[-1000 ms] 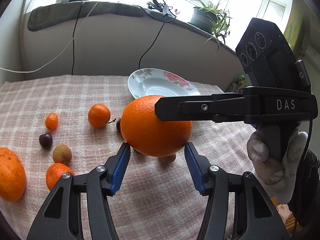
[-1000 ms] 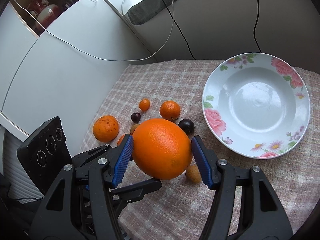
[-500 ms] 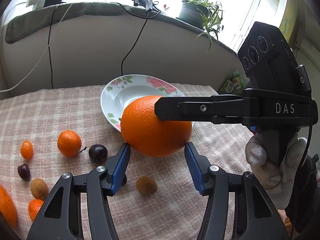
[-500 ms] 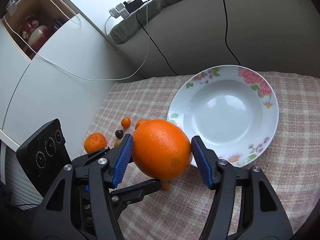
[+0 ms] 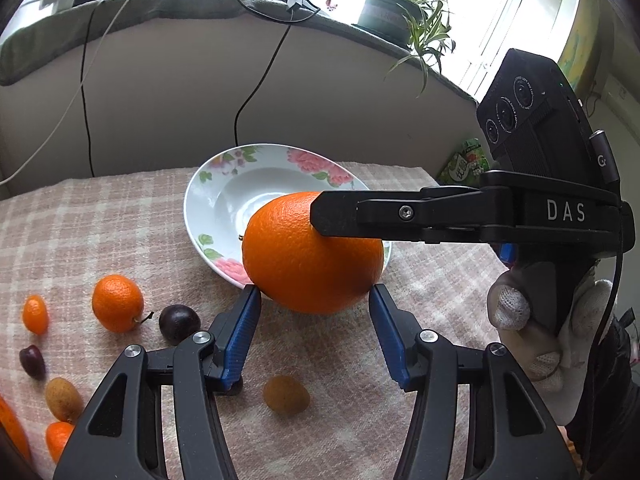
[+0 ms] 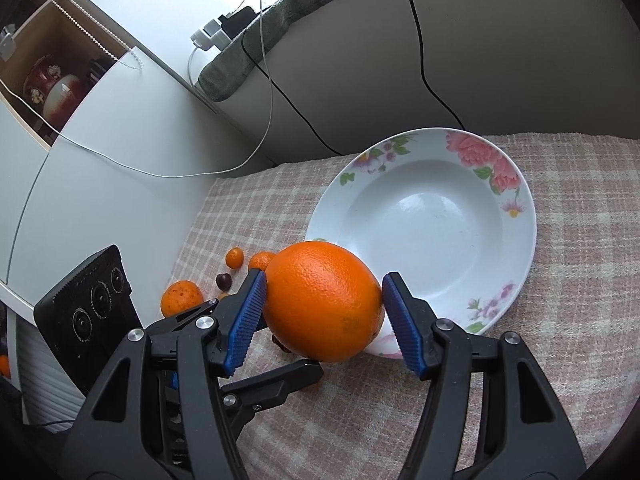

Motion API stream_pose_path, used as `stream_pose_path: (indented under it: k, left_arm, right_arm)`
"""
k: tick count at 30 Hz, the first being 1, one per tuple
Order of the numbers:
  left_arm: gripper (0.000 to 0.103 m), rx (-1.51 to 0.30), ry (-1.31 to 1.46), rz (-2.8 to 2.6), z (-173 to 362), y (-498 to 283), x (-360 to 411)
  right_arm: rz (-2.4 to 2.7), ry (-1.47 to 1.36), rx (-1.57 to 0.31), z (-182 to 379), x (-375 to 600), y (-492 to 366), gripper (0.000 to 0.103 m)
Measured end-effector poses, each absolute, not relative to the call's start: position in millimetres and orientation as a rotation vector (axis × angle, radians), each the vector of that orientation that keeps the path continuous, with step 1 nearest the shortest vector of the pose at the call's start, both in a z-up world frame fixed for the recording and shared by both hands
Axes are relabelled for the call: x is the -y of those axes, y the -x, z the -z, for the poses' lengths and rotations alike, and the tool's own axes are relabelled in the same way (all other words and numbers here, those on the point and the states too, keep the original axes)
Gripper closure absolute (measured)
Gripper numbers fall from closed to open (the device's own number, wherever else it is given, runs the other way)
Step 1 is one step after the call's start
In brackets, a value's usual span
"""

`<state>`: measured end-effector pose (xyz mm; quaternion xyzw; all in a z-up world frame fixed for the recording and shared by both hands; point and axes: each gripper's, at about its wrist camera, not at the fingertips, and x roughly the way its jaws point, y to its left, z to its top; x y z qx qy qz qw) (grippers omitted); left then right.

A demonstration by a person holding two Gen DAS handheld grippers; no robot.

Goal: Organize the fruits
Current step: 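Carry the large orange with the left tool and release it onto the plate, then withdraw the open left tool from the plate toward the remaining fruit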

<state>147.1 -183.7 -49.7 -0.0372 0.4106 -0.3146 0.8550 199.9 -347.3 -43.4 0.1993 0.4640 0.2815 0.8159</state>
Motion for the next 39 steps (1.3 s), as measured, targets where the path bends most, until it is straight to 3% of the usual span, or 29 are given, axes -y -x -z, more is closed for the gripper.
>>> stream_pose_path:
  k: [10, 14, 25, 30, 35, 39]
  left_arm:
    - [0.048, -0.845, 0.085, 0.650, 44.7, -139.5, 177.4]
    - [0.048, -0.838, 0.084, 0.644, 43.8, -132.7, 172.8]
    - [0.047, -0.807, 0.066, 0.590, 34.1, -112.6, 153.2]
    - [0.040, -0.789, 0.050, 0.569, 30.4, -101.5, 144.6]
    - [0.040, -0.779, 0.051, 0.538, 27.8, -89.7, 130.9]
    - [0.037, -0.771, 0.054, 0.510, 25.7, -80.6, 120.2]
  right_arm:
    - [-0.481, -0.412, -0.922, 30.7, 364.0, -188.3, 0.037]
    - [-0.459, -0.393, -0.900, 26.2, 366.7, -179.7, 0.029]
    - [-0.385, -0.351, -0.857, 22.7, 368.7, -154.3, 0.029]
    - [-0.361, -0.322, -0.827, 18.8, 365.1, -139.2, 0.025]
    - [-0.357, -0.303, -0.795, 16.0, 360.6, -126.5, 0.024]
    - [-0.343, -0.276, -0.778, 15.1, 354.8, -118.1, 0.013]
